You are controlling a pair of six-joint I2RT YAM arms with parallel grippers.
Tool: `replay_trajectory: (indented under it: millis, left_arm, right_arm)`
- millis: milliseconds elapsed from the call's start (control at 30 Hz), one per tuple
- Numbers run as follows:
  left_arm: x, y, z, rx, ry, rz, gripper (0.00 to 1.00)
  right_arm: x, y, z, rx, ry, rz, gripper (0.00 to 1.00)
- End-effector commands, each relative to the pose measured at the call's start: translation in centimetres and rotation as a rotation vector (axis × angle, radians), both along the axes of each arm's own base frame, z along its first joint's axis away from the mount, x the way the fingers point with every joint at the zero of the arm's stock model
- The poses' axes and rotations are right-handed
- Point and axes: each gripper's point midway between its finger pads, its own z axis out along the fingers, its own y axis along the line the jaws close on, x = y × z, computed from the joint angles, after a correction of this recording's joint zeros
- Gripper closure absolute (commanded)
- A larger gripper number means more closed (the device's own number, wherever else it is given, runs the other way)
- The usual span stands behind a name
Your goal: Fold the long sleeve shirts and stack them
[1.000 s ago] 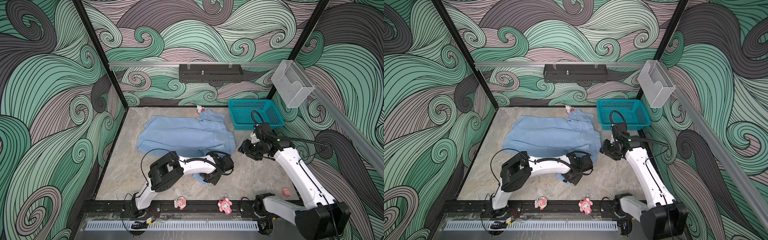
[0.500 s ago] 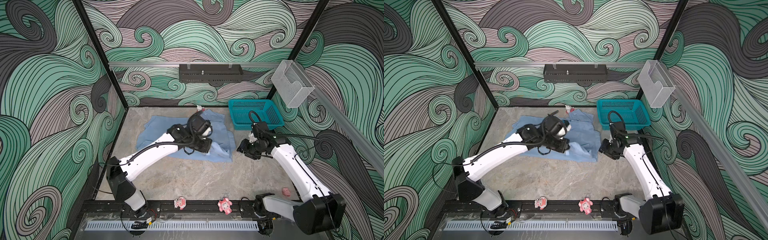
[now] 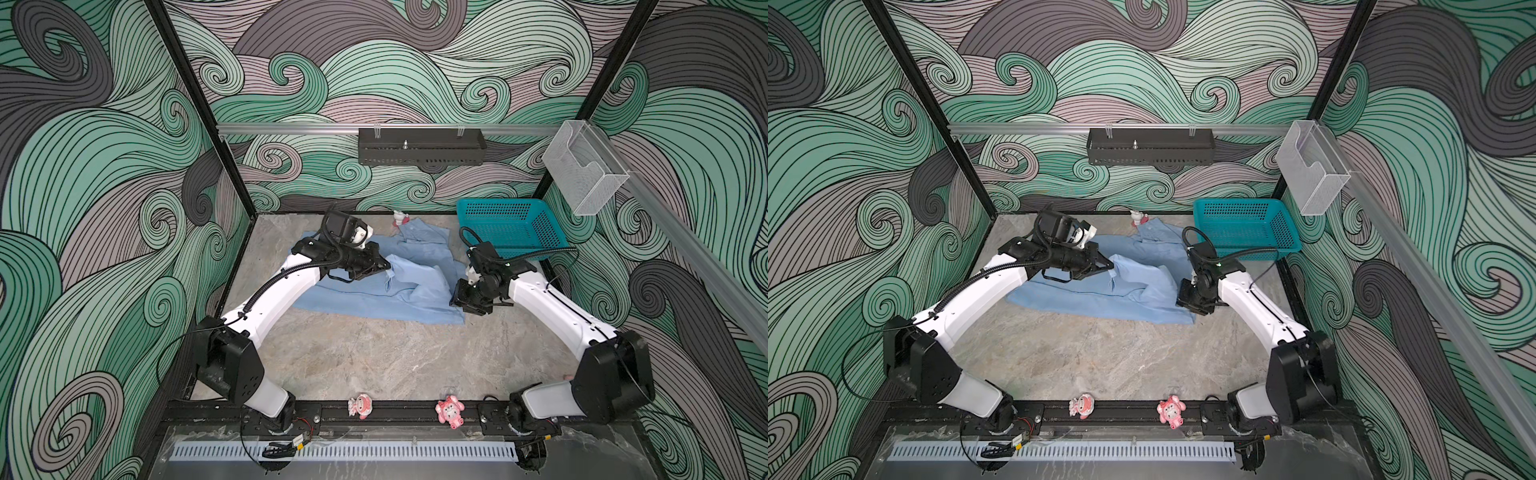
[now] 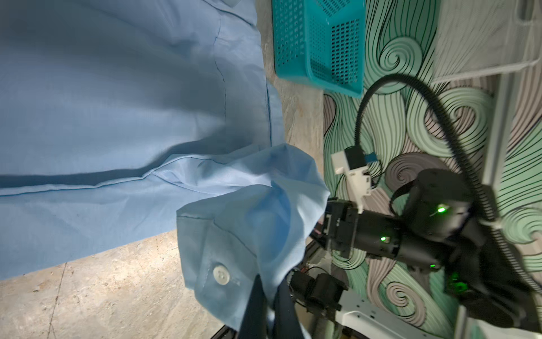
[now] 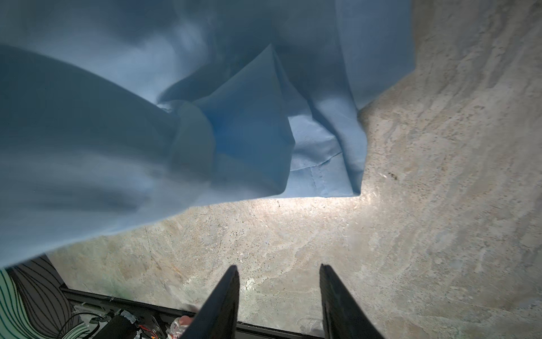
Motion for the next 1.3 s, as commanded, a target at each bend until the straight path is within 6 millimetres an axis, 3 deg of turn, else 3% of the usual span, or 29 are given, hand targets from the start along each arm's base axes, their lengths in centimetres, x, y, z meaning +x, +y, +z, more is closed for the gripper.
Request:
replay_trajectory:
  millis: [0,233,467,700,800,933,1000,1133,1267]
  left_arm:
    - [0.9,1.6,3.6,-0.173,0.007,0.074,1.00]
    - [3.9,6.5,3.8,-0.244,0.097,0.250,1.00]
    - [5.7,8.2,2.2,-0.288,0.204,0.321,1.00]
    - [7.3,9.9,-0.8,-0.319,0.262,0.416,0.74]
    - [8.1,10.5,-1.0,-0.335,0.262,0.441,0.74]
    - [8.6,10.6,-1.0,-0.347,0.268,0.429,0.88]
    - [8.2,10.7,-1.5,-0.325,0.276,0.416,0.84]
    - [5.4,11.3,-3.3,-0.150,0.253,0.345,0.57]
    - [0.0,11.5,-6.7,0.278,0.192,0.139,0.54]
  right_arm:
    - [1.2,0.9,-0.4,0.022,-0.023,-0.001,0.54]
    - [2.9,0.5,-3.2,-0.064,0.017,0.005,0.56]
    - [3.9,-0.5,-6.6,-0.123,0.092,0.002,0.75]
    - [4.0,-1.0,-7.8,-0.139,0.117,0.006,0.93]
    - [3.9,-1.3,-7.6,-0.138,0.111,0.011,1.00]
    - [3.2,-1.1,-7.6,-0.124,0.106,0.042,1.00]
    - [2.9,-0.7,-7.3,-0.093,0.090,0.063,1.00]
    - [2.8,-0.5,-5.9,-0.067,0.052,0.080,0.92]
    - [2.8,-0.8,-4.0,-0.071,0.011,0.082,0.84]
